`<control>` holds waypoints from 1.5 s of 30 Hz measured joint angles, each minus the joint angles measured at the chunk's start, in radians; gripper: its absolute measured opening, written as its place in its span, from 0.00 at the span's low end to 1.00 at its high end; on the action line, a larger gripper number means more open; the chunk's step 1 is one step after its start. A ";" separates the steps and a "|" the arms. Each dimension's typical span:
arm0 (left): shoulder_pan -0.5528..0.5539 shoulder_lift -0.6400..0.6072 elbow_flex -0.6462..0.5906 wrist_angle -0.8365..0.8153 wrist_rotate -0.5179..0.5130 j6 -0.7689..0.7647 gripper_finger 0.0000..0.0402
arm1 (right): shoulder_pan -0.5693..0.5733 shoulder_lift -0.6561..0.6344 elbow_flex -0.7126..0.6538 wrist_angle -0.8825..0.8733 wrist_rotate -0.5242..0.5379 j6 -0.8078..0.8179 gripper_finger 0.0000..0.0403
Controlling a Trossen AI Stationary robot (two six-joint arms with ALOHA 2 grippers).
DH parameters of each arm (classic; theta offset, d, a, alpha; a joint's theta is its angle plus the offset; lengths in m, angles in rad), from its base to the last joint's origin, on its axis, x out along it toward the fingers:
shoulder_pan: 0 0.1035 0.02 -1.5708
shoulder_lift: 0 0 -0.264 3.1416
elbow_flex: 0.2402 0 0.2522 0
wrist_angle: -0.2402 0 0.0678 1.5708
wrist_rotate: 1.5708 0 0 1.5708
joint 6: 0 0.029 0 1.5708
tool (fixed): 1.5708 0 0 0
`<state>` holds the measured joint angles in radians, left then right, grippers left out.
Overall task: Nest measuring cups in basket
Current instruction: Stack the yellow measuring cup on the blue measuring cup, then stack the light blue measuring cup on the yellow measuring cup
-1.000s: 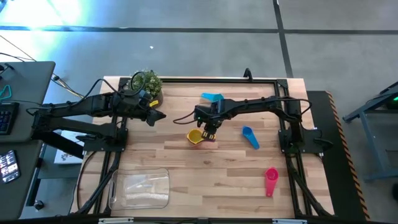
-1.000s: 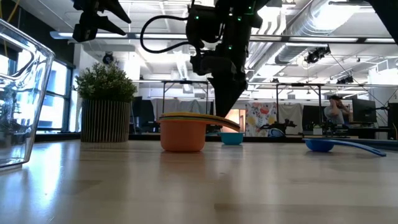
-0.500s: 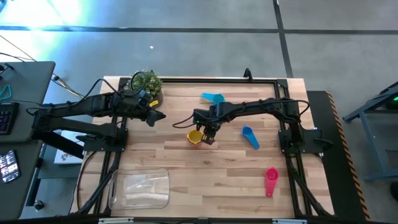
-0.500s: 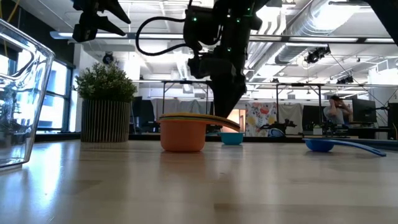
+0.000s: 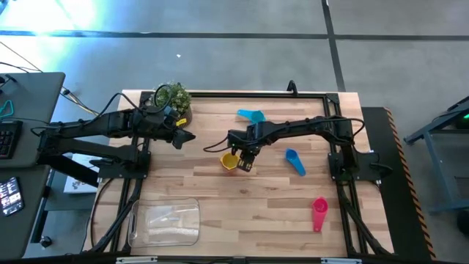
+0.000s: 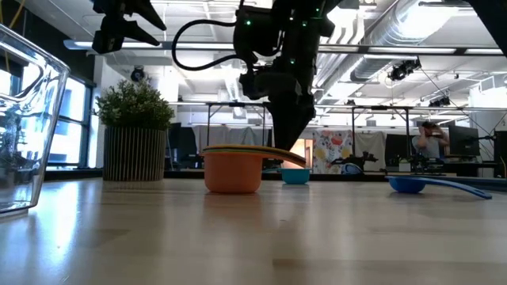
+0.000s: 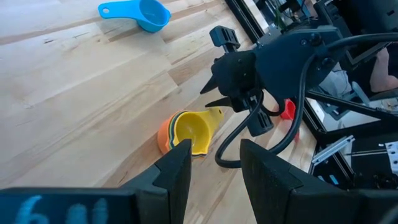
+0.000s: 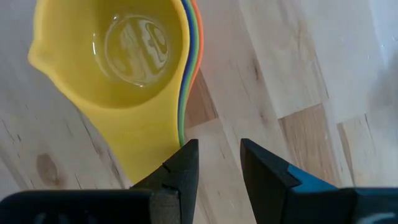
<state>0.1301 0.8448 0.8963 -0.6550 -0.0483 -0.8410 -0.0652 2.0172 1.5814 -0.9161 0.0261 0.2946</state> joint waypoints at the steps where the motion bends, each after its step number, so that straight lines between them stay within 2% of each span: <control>1: 0.000 0.000 0.000 0.000 0.000 0.000 0.32 | -0.001 -0.003 0.000 -0.001 0.000 0.008 0.27; 13: 0.000 0.000 0.000 0.000 0.000 0.106 0.32 | -0.020 -0.108 0.002 0.007 0.002 0.130 0.27; 23: 0.000 0.000 0.000 0.003 0.000 0.254 0.32 | -0.039 -0.252 0.003 0.015 0.148 0.278 0.27; 28: 0.001 0.000 0.000 0.049 0.000 0.361 0.32 | -0.092 -0.317 0.003 0.027 0.210 0.327 0.27; 35: 0.001 0.002 0.000 0.202 -0.022 0.564 0.32 | -0.217 -0.361 0.003 0.044 0.208 0.358 0.27; 45: 0.002 0.011 0.000 0.268 -0.180 0.740 0.32 | -0.367 -0.361 0.003 0.041 0.200 0.328 0.31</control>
<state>0.1318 0.8555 0.8967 -0.3870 -0.2288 -0.1007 -0.4318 1.6562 1.5845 -0.8751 0.2265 0.6231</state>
